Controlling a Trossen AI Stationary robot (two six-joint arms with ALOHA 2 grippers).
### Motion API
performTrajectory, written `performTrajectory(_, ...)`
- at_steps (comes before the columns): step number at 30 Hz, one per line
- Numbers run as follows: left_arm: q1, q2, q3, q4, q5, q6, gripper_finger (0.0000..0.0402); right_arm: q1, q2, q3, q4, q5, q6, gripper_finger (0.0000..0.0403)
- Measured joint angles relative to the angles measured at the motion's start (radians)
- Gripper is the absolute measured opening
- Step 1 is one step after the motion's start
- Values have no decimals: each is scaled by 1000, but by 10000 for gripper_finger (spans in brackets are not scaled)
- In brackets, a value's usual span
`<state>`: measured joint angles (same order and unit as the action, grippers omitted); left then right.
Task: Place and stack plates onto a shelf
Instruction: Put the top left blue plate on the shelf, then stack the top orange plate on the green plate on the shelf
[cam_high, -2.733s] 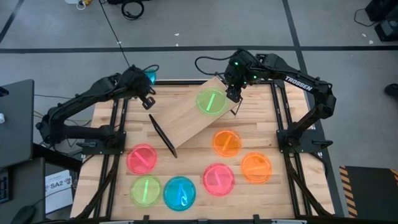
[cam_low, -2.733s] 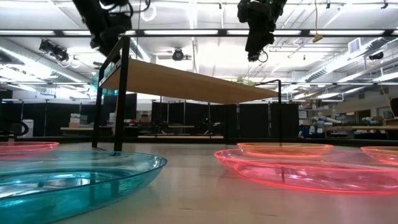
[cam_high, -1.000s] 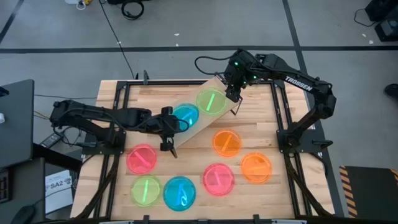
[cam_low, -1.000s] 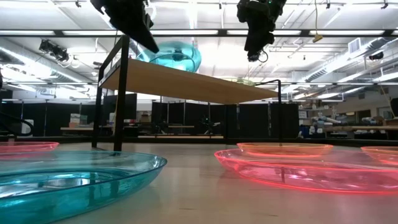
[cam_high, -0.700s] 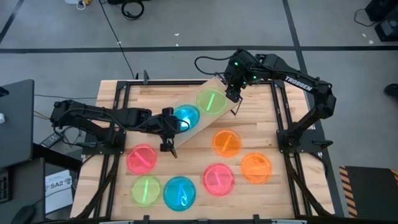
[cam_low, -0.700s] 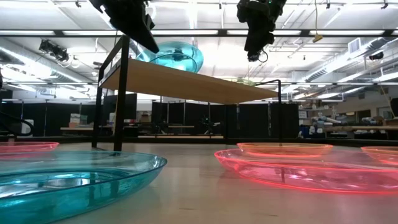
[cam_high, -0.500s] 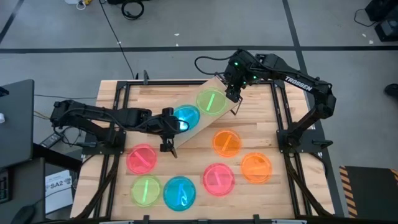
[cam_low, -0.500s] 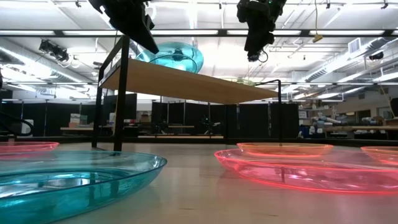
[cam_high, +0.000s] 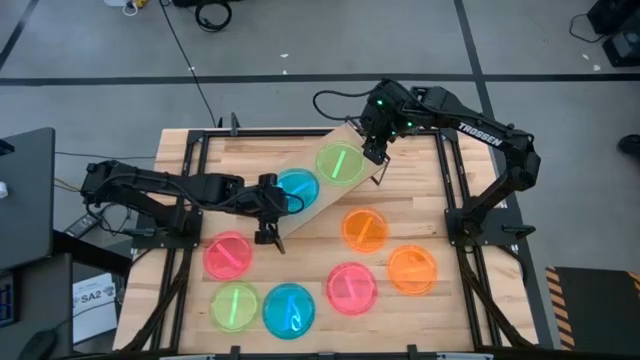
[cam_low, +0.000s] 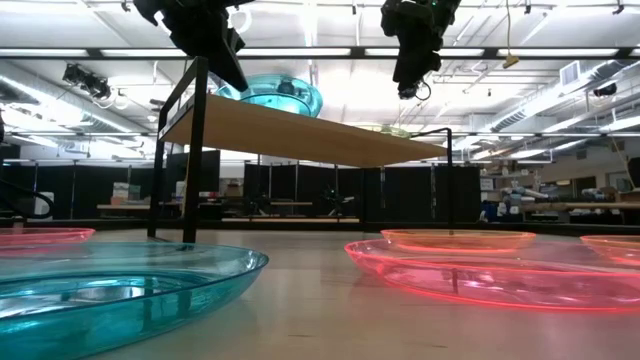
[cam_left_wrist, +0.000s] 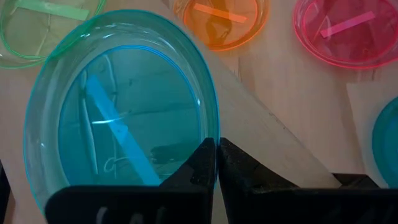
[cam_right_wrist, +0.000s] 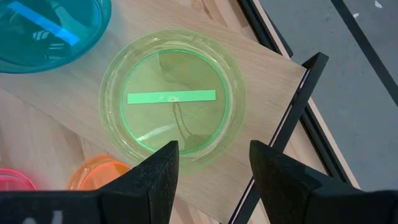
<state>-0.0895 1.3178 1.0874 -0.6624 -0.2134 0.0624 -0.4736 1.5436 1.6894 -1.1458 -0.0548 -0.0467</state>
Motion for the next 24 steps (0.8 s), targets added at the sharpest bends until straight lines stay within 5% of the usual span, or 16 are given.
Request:
performTrajectory(10, 0, 0, 0, 0, -3, -1, 34, 0, 0, 0, 0, 0, 0, 203)
performTrajectory(24, 0, 0, 0, 0, -4, -1, 148, 0, 0, 0, 0, 0, 0, 203)
